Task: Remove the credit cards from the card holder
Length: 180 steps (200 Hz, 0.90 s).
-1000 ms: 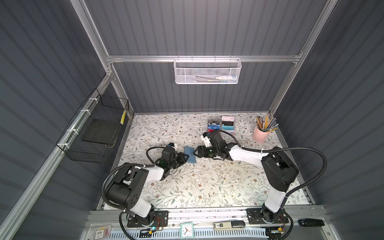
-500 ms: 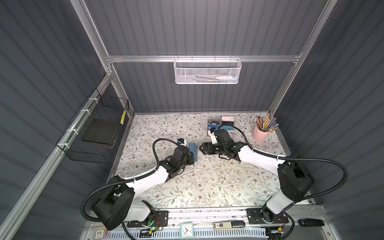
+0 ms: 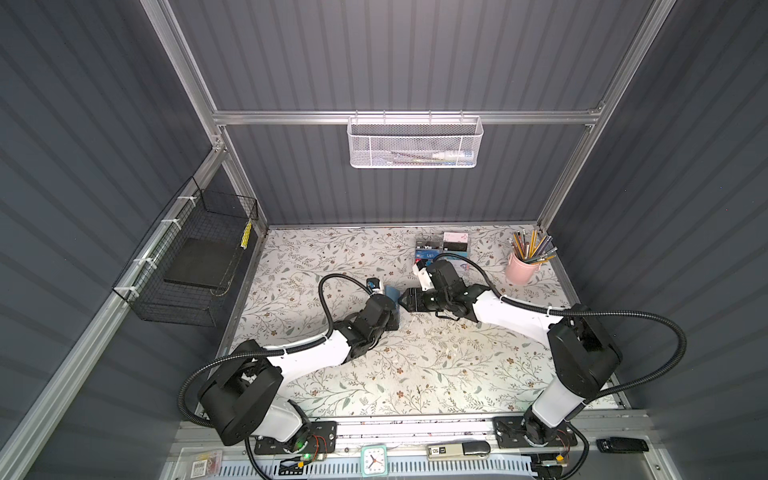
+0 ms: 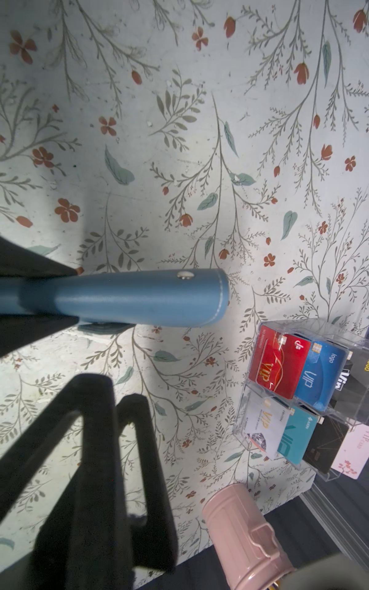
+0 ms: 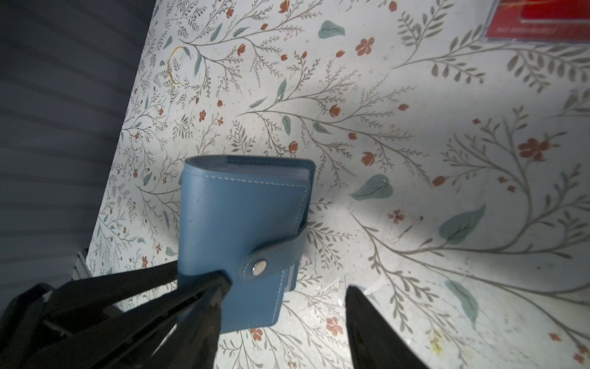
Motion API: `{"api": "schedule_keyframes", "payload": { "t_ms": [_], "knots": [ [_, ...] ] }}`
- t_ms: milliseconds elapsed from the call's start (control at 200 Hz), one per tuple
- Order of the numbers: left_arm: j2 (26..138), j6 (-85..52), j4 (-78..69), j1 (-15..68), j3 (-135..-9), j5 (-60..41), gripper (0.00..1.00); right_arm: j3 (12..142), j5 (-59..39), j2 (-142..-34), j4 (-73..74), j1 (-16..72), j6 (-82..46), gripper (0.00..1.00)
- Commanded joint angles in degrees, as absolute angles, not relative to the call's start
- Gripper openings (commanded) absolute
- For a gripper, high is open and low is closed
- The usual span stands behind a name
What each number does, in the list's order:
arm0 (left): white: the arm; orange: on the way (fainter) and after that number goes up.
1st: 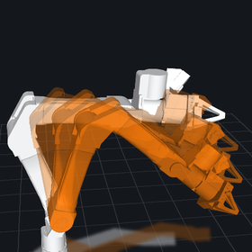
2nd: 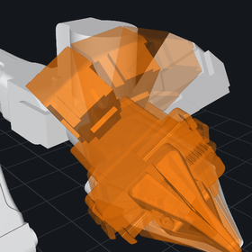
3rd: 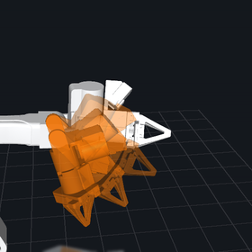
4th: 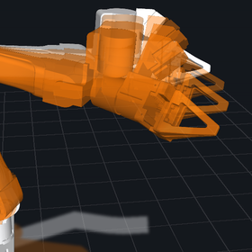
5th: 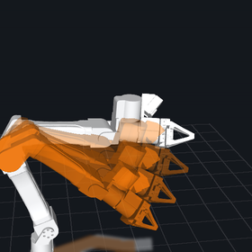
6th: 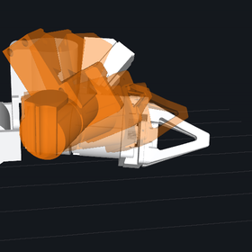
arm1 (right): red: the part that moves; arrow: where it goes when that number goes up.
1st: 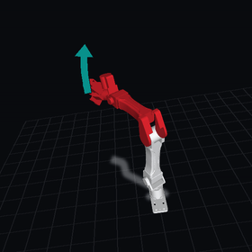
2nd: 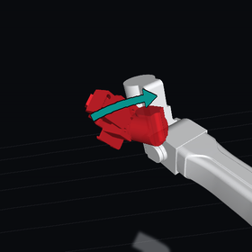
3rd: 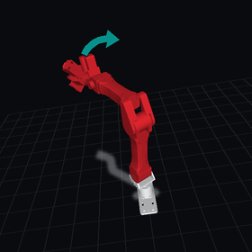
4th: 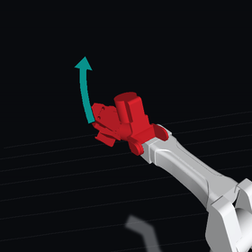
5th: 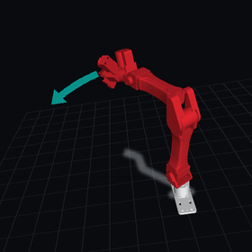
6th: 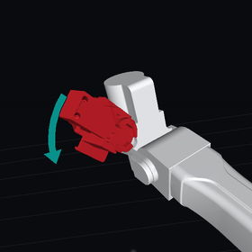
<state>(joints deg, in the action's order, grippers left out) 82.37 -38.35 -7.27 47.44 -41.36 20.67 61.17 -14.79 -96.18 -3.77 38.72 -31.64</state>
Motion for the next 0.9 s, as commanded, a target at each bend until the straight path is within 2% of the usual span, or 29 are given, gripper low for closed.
{"api": "schedule_keyframes", "payload": {
  "t_ms": [0, 655, 895],
  "knots": [
    [81.24, -39.06, -9.53, 47.66, -43.61, 22.62, 0.00, 61.24, -16.61, -97.29, -2.67, 38.67, -32.36, 0.61],
    [84.29, -41.43, -13.08, 48.93, -44.06, 21.24, 0.00, 62.14, -16.53, -99.58, -2.63, 38.68, -32.61, 0.53],
    [83.93, -42.01, -13.80, 49.35, -43.50, 21.36, 0.00, 62.14, -15.04, -99.70, -2.72, 38.70, -32.54, 0.46]
  ]
}}
